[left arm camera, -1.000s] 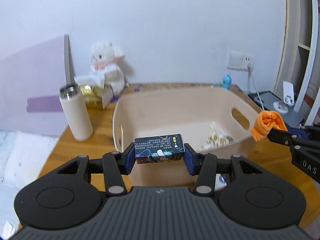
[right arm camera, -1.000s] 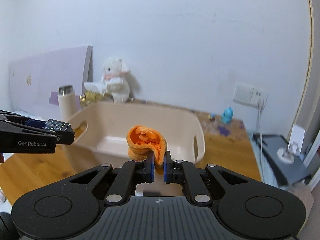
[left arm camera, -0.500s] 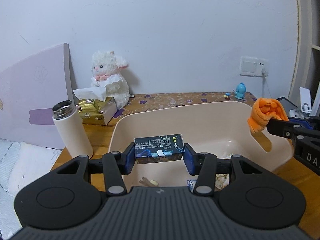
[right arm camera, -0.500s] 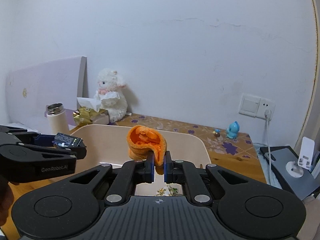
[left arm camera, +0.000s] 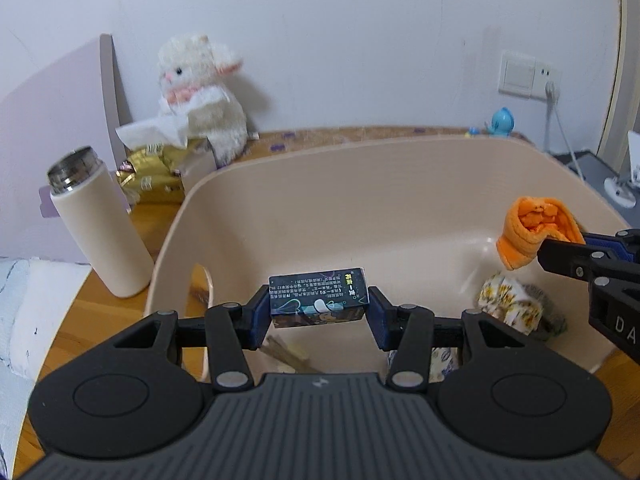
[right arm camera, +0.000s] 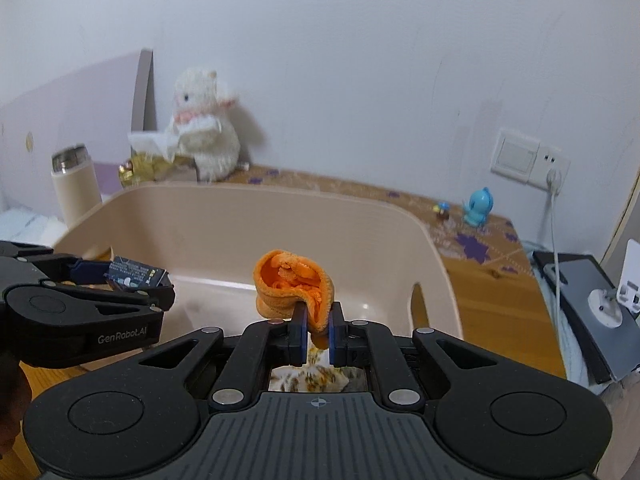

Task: Organize objects
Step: 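Carry battery box and orange sock over the basket and release both, then grasp the white card box with the left tool while the right tool grasps the small black box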

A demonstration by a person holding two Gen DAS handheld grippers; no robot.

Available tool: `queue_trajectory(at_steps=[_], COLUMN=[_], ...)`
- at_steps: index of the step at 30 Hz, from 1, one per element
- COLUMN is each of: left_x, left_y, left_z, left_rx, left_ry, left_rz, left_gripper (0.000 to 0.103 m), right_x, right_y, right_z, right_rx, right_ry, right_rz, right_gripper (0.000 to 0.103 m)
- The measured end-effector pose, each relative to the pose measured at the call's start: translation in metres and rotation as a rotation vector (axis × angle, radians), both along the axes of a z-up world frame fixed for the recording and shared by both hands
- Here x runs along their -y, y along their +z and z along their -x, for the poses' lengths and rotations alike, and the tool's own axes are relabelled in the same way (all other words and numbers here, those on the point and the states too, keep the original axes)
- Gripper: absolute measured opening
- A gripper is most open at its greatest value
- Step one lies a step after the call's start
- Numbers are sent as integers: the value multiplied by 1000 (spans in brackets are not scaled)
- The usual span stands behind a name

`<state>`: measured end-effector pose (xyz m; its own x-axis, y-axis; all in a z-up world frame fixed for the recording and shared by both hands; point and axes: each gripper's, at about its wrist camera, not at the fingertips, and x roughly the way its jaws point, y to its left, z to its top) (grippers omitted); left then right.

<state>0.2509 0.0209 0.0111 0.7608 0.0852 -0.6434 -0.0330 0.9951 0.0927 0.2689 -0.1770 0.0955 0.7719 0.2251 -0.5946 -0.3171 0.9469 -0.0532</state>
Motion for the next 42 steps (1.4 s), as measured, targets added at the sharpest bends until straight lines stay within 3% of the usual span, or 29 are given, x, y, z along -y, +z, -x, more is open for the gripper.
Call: queue_trajectory(at_steps=[4,5,7,10,12,14,17,28,35,42], left_x=[1,1,1,1,2,3,2,-1,4,-1], left_y=[-4,-4,-3,0,4,9,19,44,31,7], left_z=[0,0,1,4,8,15,26,73,98,104], left_rx=[-8,-9,-11,-11,-11,5,31,41,19,-51], left_ry=[-18,-20,-20,-26,-31,-28,-30,-63,-77,-68], left_rz=[-8,-9,-3,13,22,12,15,53,17,51], left_gripper=[52,52,53,65,67,78,81,92,95,95], right_x=[1,2,5,9,13,18,25,45,50,55], right_y=[-7,-7,-5,1,6,12,21,42,32,5], right_z=[-4,-4,-1,5,9,15,26,76,98,103], right_rx=[-30,-31,-26,-8,3,14,34,60,23,-49], right_ry=[-2,-2,-2,-3,-6,-9,-16,-24,-17,-19], right_rz=[4,1,-6,-11,-21,-33,-45,-70,-36,-5], right_gripper=[17,28,33,39,49,53,61,75,78,78])
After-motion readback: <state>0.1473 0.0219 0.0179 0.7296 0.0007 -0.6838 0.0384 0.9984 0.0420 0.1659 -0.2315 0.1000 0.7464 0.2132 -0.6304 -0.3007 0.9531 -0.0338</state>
